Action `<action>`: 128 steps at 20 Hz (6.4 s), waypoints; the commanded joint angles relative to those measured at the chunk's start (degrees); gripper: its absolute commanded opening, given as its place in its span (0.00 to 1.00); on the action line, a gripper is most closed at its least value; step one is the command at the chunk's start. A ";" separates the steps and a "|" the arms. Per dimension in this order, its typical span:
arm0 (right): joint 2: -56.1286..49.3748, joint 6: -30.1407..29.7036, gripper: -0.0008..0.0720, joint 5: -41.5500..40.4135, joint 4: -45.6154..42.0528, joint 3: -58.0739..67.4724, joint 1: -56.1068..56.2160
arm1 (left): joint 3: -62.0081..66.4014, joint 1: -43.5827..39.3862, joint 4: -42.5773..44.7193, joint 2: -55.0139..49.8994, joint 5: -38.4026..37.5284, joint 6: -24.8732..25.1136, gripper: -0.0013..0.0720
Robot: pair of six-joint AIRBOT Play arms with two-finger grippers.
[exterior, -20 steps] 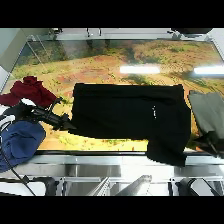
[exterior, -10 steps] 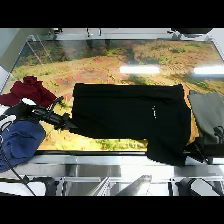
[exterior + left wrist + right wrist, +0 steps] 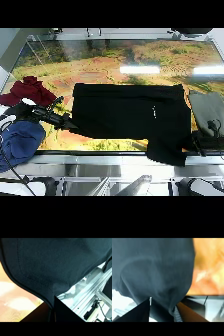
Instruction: Fold the shirts.
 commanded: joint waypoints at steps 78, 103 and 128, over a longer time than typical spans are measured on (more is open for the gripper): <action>-36.72 -16.04 0.85 -1.92 28.61 51.10 10.32 | 62.38 1.55 -5.99 -30.32 -5.81 -13.75 0.99; -37.73 -6.47 0.04 -5.60 9.92 54.45 22.97 | 62.36 -12.66 -5.92 -24.15 -2.03 -13.05 0.04; -20.72 9.90 0.04 9.25 20.87 69.24 33.05 | 68.30 -38.07 2.43 -33.48 11.32 -20.20 0.03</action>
